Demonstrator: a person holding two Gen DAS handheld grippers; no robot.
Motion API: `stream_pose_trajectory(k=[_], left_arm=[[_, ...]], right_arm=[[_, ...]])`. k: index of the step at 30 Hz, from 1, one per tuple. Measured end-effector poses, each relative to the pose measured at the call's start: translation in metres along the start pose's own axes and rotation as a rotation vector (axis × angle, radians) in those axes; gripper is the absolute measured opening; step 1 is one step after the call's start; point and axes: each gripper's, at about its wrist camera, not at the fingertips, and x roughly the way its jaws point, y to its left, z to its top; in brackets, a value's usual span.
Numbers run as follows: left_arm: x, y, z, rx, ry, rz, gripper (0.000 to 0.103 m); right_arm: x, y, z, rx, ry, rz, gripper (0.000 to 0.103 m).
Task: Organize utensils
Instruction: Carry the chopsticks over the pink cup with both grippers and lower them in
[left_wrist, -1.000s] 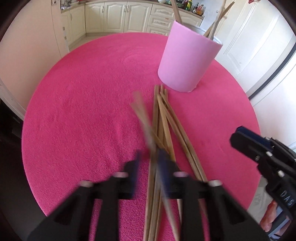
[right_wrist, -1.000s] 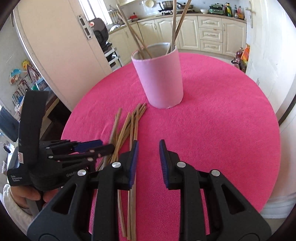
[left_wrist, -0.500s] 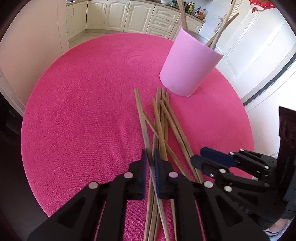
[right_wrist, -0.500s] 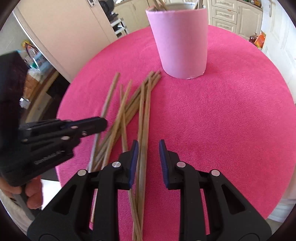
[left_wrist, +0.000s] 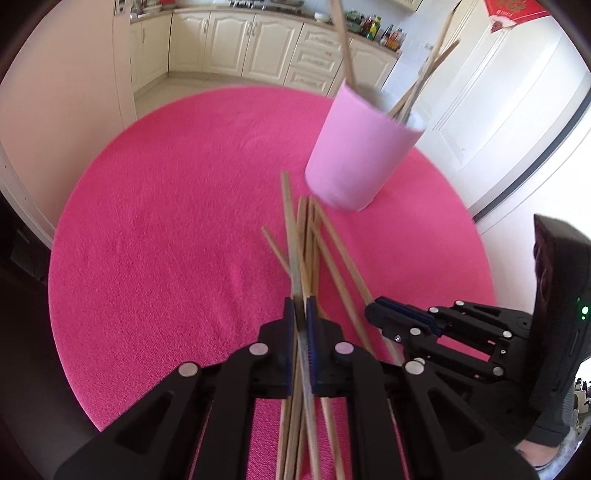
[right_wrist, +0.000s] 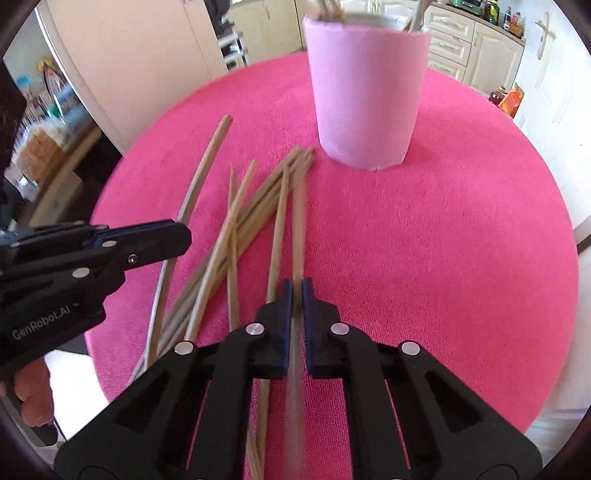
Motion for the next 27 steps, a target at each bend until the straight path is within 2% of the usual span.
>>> stream_pose_trajectory(k=[7,15,27], left_arm=[[-0.037,-0.014,0.010,0.036,-0.134,-0.031,0.006],[-0.075,-0.044,0.030,0.106,-0.293,-0.043,0.006],[-0.088,-0.096,0.072,0.207,-0.604,-0.054,0.006]], right_arm=[[-0.046,-0.013,0.003,0.026,-0.176,0.076,0.006],[-0.097,-0.027,0.012,0.047,-0.386,0.120,0.006],[-0.138,-0.048,0.046,0.074,-0.620,0.132,0.006]])
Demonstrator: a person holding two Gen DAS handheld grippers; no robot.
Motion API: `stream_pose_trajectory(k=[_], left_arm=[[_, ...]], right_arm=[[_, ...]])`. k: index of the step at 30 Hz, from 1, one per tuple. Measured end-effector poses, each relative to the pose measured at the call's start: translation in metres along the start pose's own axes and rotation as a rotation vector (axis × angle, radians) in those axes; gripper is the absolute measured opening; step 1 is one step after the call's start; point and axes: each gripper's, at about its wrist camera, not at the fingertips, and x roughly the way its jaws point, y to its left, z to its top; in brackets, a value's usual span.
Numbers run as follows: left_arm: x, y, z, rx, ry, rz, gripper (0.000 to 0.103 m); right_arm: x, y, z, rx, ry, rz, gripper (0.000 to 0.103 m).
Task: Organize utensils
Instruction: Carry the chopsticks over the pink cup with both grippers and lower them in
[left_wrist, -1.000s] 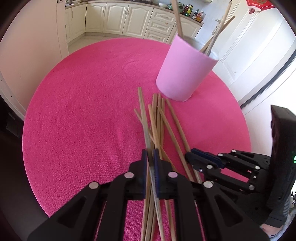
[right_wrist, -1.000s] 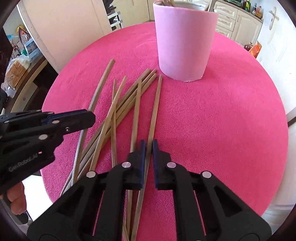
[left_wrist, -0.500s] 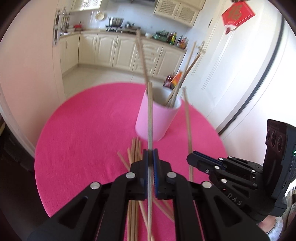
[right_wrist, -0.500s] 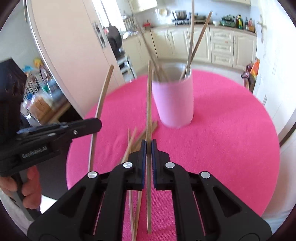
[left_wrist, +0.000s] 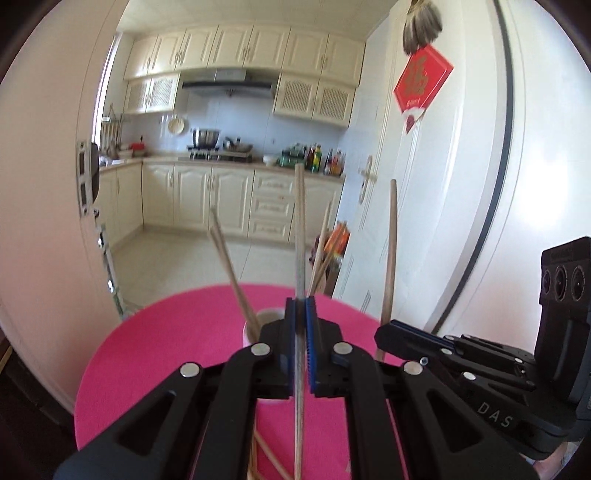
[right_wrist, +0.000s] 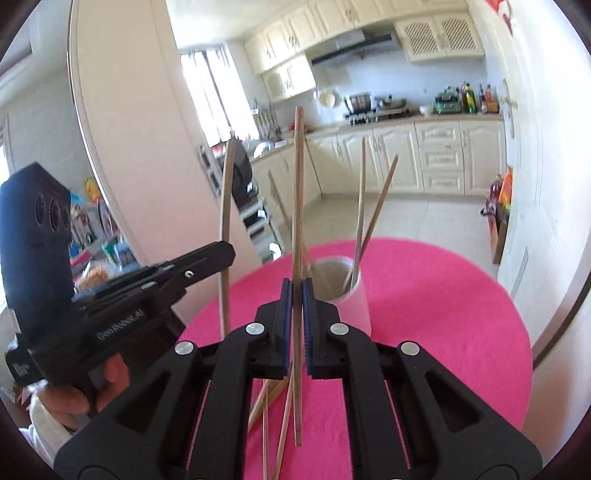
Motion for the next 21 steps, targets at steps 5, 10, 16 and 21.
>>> stream_pose_trajectory(k=[5,10,16,21], left_arm=[[0.007,-0.009,0.018,-0.011,-0.161,-0.009,0.006],[0.013,-0.010,0.031,-0.020,-0.296,0.020,0.006],[0.022,-0.004,0.034,-0.017,-0.413,0.100,0.006],[0.035,0.006,0.029,-0.022,-0.422,0.135,0.006]], right_arm=[[0.000,-0.008,0.019,0.010,-0.140,-0.020,0.006],[0.006,-0.014,0.031,0.008,-0.257,-0.036,0.006],[0.019,-0.021,0.037,0.015,-0.342,-0.043,0.006],[0.028,-0.023,0.033,0.029,-0.391,-0.054,0.006]])
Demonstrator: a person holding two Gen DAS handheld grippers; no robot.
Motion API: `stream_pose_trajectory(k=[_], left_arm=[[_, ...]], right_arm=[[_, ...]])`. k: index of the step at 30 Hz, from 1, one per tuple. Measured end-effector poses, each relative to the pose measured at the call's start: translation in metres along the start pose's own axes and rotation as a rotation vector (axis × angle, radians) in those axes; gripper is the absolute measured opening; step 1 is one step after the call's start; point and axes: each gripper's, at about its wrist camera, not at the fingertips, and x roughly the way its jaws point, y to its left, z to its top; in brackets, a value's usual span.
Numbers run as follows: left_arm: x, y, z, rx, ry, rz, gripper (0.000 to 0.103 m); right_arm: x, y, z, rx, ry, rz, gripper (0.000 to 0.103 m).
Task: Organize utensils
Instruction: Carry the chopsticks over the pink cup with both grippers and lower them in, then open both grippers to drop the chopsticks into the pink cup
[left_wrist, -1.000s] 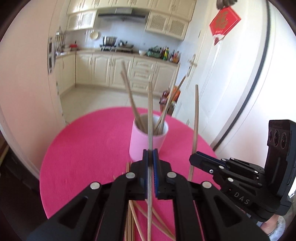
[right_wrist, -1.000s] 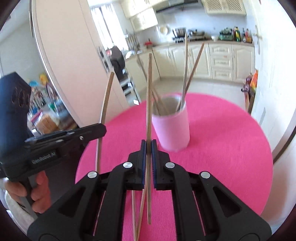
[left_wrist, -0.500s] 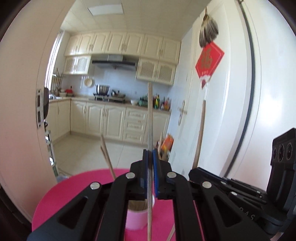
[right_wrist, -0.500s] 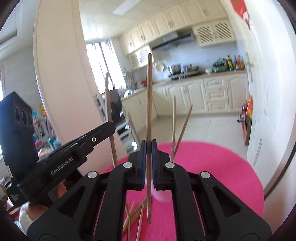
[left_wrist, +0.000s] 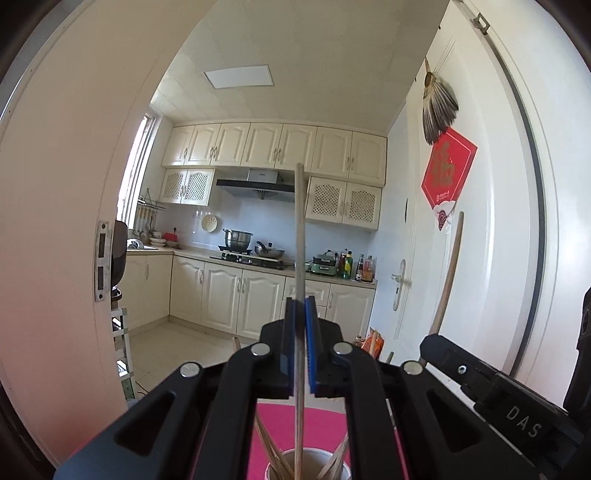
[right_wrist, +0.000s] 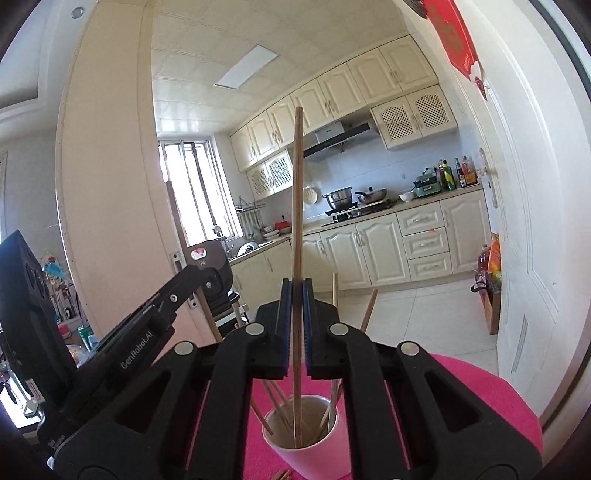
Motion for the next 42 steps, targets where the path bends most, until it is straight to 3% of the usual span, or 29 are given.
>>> stream_pose_trajectory(k=[12,14,15,16,32,42], left_arm=[[0.024,0.019,-0.027,-0.043,0.160,-0.028,0.006],[0.026,0.021,-0.028,-0.052,0.184,-0.027,0.012],[0.027,0.022,-0.029,-0.056,0.193,-0.025,0.024],[0.028,0.022,-0.030,-0.058,0.203,-0.025,0.028],[0.010,0.028,-0.028,-0.034,0.239,-0.020,0.036],[-0.008,0.032,-0.020,-0.030,0.224,-0.008,0.047]], right_arm=[[0.013,0.011,-0.017,-0.035,0.046,-0.018,0.006],[0.012,0.012,-0.018,-0.040,0.050,-0.023,0.006],[0.012,0.013,-0.019,-0.042,0.054,-0.024,0.006],[0.011,0.013,-0.020,-0.042,0.058,-0.023,0.006],[0.012,0.020,-0.028,-0.060,0.102,-0.042,0.006],[0.004,0.023,-0.028,-0.058,0.107,-0.069,0.008]])
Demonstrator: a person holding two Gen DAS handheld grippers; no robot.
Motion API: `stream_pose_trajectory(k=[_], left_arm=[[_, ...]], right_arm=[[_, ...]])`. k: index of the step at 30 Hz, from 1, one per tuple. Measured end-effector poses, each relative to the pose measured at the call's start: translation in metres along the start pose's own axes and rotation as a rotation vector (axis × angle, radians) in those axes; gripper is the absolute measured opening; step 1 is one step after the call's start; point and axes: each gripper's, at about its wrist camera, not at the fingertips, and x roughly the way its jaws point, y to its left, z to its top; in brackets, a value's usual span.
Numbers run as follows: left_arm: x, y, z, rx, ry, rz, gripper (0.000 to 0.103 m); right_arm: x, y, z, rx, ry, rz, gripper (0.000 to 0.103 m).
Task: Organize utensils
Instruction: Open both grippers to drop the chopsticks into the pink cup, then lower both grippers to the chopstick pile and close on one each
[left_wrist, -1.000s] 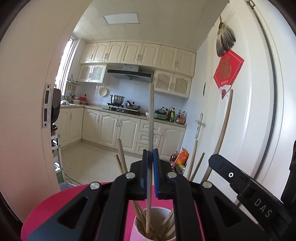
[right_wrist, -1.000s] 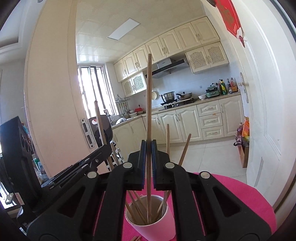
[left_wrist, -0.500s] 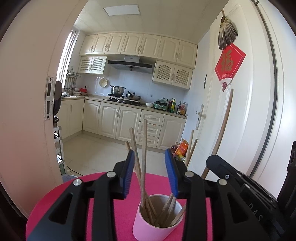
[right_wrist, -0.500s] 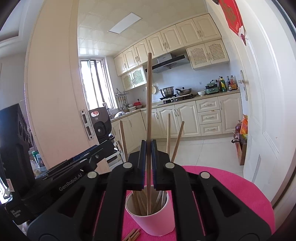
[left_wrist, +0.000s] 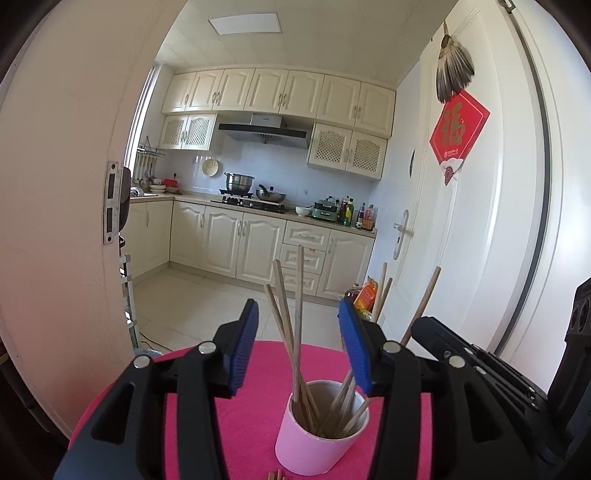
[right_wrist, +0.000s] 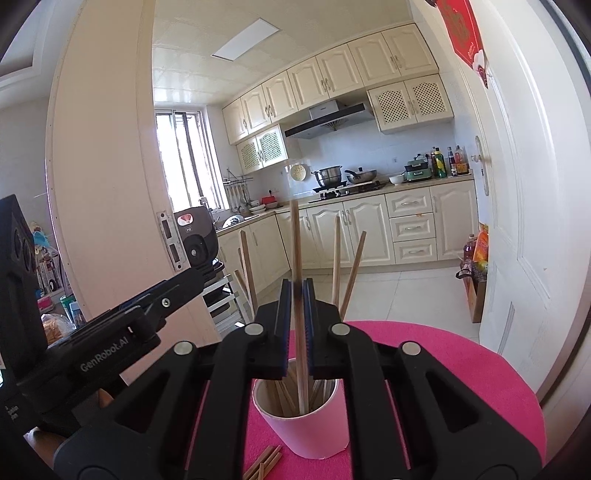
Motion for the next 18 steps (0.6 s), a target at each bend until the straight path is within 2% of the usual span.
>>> stream_pose_trajectory(k=[2,4,6,12,14,18], left_arm=[[-0.005,0.001,0.000,0.001,-0.002,0.000,0.048],[-0.010,0.002,0.001,0.000,-0.003,0.002,0.049],[-0.014,0.004,0.001,-0.001,0.002,0.003,0.051],[-0.031,0.012,0.000,-0.006,0.028,0.011,0.053],[-0.035,0.015,-0.002,-0.009,0.068,0.013,0.054],[-0.038,0.025,-0.015,-0.006,0.206,0.016,0.055]], right_arm=[[-0.003,0.000,0.001,0.005,-0.003,-0.007,0.008],[-0.006,0.000,0.003,0.010,-0.006,-0.011,0.014],[-0.013,0.000,0.004,0.012,-0.016,-0.015,0.031],[-0.033,0.004,0.008,-0.002,-0.022,-0.021,0.036],[-0.038,0.005,0.007,-0.012,-0.005,-0.020,0.043],[-0.043,0.012,-0.002,-0.048,0.082,-0.011,0.043]])
